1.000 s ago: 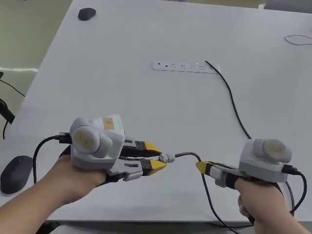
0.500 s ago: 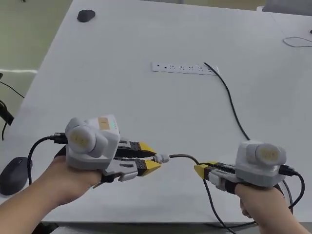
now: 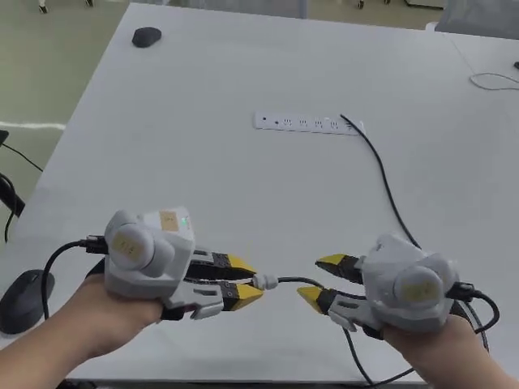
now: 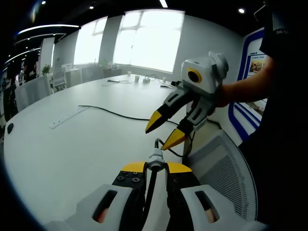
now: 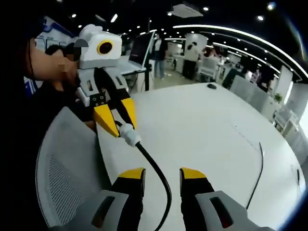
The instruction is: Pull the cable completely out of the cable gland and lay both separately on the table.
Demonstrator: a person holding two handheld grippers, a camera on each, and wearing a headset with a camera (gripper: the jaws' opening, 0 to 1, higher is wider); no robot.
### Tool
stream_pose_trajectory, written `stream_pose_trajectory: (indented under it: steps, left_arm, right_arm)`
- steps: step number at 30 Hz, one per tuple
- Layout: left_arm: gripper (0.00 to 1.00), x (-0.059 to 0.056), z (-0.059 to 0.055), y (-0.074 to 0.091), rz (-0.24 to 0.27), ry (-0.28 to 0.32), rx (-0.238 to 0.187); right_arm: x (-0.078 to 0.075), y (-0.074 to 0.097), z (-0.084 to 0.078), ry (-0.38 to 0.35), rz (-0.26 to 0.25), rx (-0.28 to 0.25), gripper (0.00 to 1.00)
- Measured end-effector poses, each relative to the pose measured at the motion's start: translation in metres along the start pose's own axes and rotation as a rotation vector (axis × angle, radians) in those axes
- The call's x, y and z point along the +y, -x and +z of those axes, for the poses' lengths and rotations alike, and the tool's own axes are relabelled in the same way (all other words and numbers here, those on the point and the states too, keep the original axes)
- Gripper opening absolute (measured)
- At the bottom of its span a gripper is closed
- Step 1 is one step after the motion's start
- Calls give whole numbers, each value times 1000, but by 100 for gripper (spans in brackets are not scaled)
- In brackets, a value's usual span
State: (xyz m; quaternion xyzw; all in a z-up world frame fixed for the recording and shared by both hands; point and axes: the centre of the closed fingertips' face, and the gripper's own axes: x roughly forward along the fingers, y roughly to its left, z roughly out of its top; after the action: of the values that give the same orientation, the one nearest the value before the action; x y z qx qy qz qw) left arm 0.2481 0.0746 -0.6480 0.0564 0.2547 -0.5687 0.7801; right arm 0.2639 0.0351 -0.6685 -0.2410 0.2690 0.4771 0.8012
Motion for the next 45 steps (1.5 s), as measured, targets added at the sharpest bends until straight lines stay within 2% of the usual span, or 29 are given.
stream_pose_trajectory:
  steps: [2, 5, 14, 24, 31, 41, 45]
  left_arm:
    - [15, 1, -1, 1, 0, 3, 2]
    - [15, 1, -1, 2, 3, 4, 2]
    - [15, 1, -2, 3, 7, 5, 2]
    - [15, 1, -1, 2, 5, 1, -1]
    - [15, 1, -1, 1, 8, -5, -3]
    - [15, 4, 8, 2, 20, -22, -26]
    - [15, 4, 12, 4, 29, -41, -29]
  right_arm:
    - [6, -3, 6, 66, 10, 8, 23]
    - [12, -5, 15, 119, 12, 1, 16]
    - [18, -12, 20, 189, 31, 17, 11]
    - [17, -12, 19, 208, 18, 19, 5]
    - [15, -12, 19, 180, 14, 9, 3]
    - [7, -10, 21, 67, -13, -26, 1]
    - [2, -9, 21, -11, -15, -44, 2]
